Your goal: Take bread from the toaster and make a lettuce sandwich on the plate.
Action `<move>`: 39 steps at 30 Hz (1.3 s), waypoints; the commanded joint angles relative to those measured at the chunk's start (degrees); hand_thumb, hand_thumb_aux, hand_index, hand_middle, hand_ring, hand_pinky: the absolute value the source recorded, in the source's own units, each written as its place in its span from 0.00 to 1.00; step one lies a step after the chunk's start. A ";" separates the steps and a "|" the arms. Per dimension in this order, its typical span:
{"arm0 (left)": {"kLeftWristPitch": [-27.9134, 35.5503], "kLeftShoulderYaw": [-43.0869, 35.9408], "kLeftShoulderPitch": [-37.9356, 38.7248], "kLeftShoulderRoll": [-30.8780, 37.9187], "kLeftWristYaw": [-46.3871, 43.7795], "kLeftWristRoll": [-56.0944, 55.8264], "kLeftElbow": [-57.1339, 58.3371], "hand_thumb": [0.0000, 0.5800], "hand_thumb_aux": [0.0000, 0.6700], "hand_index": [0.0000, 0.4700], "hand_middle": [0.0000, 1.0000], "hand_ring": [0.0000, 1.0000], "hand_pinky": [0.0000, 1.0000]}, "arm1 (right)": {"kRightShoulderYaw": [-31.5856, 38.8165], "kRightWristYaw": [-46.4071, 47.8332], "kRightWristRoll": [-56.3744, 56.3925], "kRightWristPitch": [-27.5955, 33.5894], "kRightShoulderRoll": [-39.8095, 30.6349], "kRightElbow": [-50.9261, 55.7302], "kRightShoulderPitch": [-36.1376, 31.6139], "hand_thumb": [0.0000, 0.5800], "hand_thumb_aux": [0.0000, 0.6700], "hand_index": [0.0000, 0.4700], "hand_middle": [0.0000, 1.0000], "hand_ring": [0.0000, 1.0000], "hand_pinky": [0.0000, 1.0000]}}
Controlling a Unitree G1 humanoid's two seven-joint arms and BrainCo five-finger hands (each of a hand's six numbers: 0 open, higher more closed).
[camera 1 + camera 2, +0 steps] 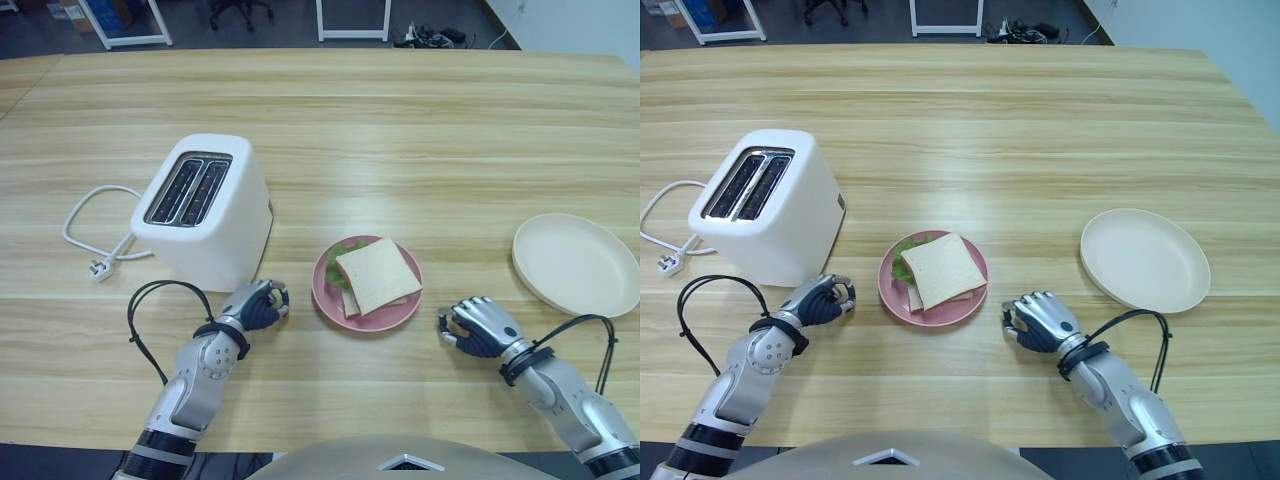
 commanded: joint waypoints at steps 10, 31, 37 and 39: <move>-4.61 -10.84 -14.72 -9.87 -1.97 -1.63 27.15 1.00 1.00 1.00 1.00 1.00 1.00 | 12.69 -1.13 -5.10 -1.05 7.74 24.75 -21.31 1.00 1.00 1.00 1.00 1.00 1.00; -23.70 -4.02 -33.73 -17.88 7.51 -13.22 48.48 0.64 0.40 0.40 0.00 0.00 0.00 | 11.85 -10.07 13.85 -13.35 11.46 40.83 -37.57 0.00 0.00 0.00 0.00 0.00 0.00; -27.61 6.11 -21.97 -20.62 3.68 -39.13 13.44 0.00 0.00 0.00 0.00 0.00 0.00 | -0.93 -0.39 56.41 -6.47 12.70 2.09 -18.93 0.00 0.00 0.00 0.00 0.00 0.00; -28.05 8.50 -23.53 -23.04 8.01 -38.50 17.09 0.00 0.00 0.00 0.00 0.00 0.00 | -3.31 -3.06 54.96 -3.21 15.42 1.99 -17.52 0.00 0.00 0.00 0.00 0.00 0.00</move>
